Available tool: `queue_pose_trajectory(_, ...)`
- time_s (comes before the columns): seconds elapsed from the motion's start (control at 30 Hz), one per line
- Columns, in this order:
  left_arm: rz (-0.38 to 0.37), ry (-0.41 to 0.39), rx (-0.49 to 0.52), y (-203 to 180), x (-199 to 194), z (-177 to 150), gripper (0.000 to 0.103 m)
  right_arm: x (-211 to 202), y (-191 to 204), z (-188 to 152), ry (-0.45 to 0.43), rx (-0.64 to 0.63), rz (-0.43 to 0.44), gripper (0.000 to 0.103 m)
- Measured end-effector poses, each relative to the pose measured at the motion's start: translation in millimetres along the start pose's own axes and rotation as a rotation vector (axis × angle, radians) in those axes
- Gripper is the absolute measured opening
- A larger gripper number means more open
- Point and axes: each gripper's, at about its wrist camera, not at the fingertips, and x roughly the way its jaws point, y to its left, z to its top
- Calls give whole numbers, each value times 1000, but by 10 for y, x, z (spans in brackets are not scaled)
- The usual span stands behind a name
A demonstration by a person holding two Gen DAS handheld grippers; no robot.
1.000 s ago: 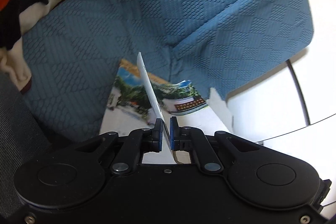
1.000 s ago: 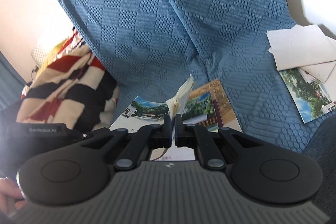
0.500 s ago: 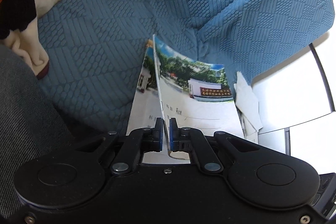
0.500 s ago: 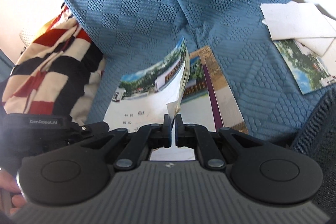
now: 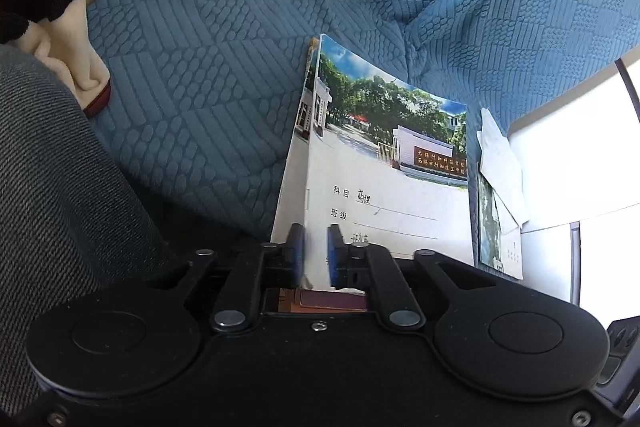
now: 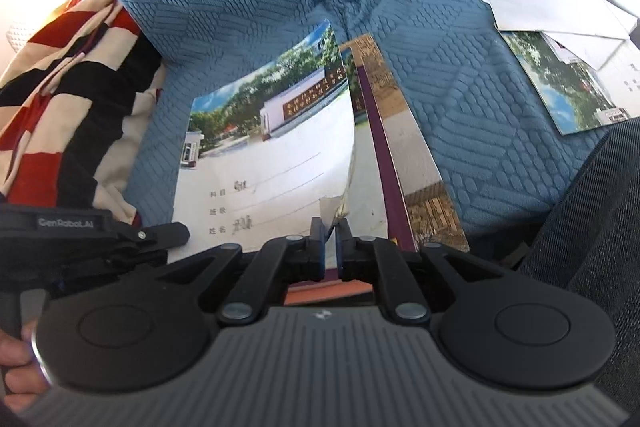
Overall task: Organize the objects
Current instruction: 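Open the left tool to release the notebooks on the stack, then back the left tool away and move it toward the loose white sheets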
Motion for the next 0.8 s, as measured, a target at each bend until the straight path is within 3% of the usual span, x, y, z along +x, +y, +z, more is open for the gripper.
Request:
queue_pose_trajectory(0.07, 20, 7, 25, -51, -7, -4, 22, 7, -1, 6, 24, 5, -8, 17)
queue_pose_trajectory(0.17, 32, -5, 57, -130, -70, -36, 40, 8, 5, 9, 58, 11, -23, 32)
queue_pose_trajectory(0.23, 37, -18, 84, -201, -135, -60, 43, -45, -9, 7, 55, 20, -19, 42)
queue_pose_trajectory(0.47, 47, -85, 165, -488, -456, -69, 50, -340, 25, 113, 2, 9, -13, 45)
queue_pose_trajectory(0.8, 8, -217, 274, -986, -1064, -68, 55, -1082, 196, 417, -206, -43, 10, 45)
